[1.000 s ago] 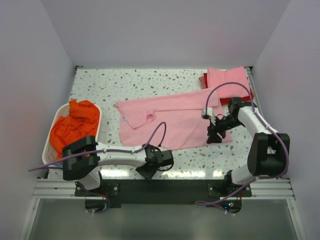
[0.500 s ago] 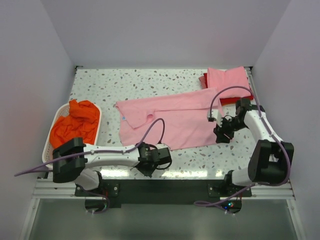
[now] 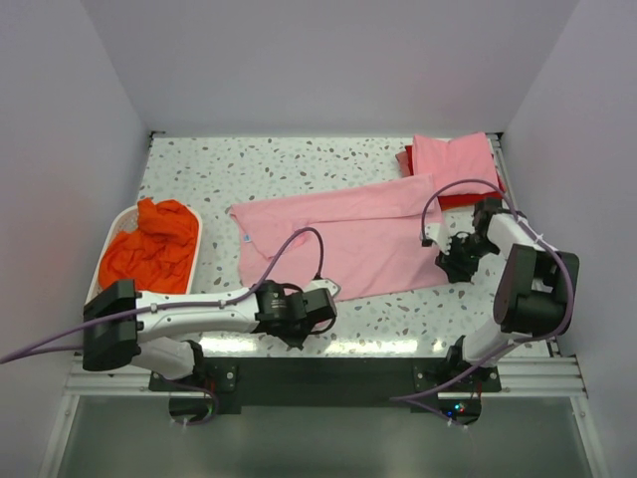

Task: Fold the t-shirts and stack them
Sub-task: Fold the tshirt

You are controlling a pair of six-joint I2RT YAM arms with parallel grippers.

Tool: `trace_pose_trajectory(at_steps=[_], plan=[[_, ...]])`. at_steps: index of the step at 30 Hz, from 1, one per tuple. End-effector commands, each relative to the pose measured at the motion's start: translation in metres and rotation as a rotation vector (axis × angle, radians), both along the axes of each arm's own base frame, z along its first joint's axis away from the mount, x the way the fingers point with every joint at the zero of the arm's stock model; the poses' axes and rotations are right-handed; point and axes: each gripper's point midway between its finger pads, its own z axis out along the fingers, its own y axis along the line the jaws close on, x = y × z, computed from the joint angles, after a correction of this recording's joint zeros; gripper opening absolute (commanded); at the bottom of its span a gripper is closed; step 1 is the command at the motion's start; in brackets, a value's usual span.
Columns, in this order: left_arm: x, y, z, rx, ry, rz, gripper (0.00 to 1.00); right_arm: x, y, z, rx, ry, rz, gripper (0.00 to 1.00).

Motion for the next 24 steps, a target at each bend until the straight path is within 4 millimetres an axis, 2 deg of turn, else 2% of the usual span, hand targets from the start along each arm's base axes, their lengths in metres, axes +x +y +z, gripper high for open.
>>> trace_pose_trajectory(at_steps=[1,2,9,10,13,15,17,22,23,24], plan=[[0.005,-0.014,0.014,-0.078,-0.039,-0.022,0.00,0.007,-0.013,-0.010,-0.068,-0.010,0.020,0.45],[0.006,-0.013,0.014,-0.074,-0.041,-0.020,0.00,0.006,-0.015,-0.012,-0.075,-0.006,0.020,0.42],[0.009,-0.011,0.019,-0.087,-0.056,-0.002,0.00,-0.003,-0.016,-0.029,-0.088,0.021,0.031,0.39],[0.011,-0.010,0.019,-0.086,-0.058,0.002,0.00,-0.004,-0.016,-0.034,-0.088,0.034,0.028,0.33],[0.013,-0.007,0.020,-0.084,-0.060,0.016,0.00,-0.007,-0.015,-0.035,-0.079,0.047,0.026,0.25],[0.015,-0.005,0.022,-0.097,-0.063,0.028,0.00,-0.008,-0.012,-0.033,-0.064,0.042,0.033,0.20],[0.018,-0.004,0.023,-0.105,-0.067,0.042,0.00,-0.007,-0.009,-0.025,-0.056,0.022,0.033,0.10],[0.027,-0.003,0.034,-0.147,-0.083,0.066,0.00,-0.002,0.001,-0.001,0.000,-0.009,0.027,0.11],[0.032,-0.002,0.039,-0.163,-0.090,0.079,0.00,-0.001,0.002,0.002,0.005,-0.015,0.027,0.13],[0.032,-0.003,0.040,-0.173,-0.086,0.078,0.00,0.000,0.002,0.003,0.009,-0.015,0.024,0.25]])
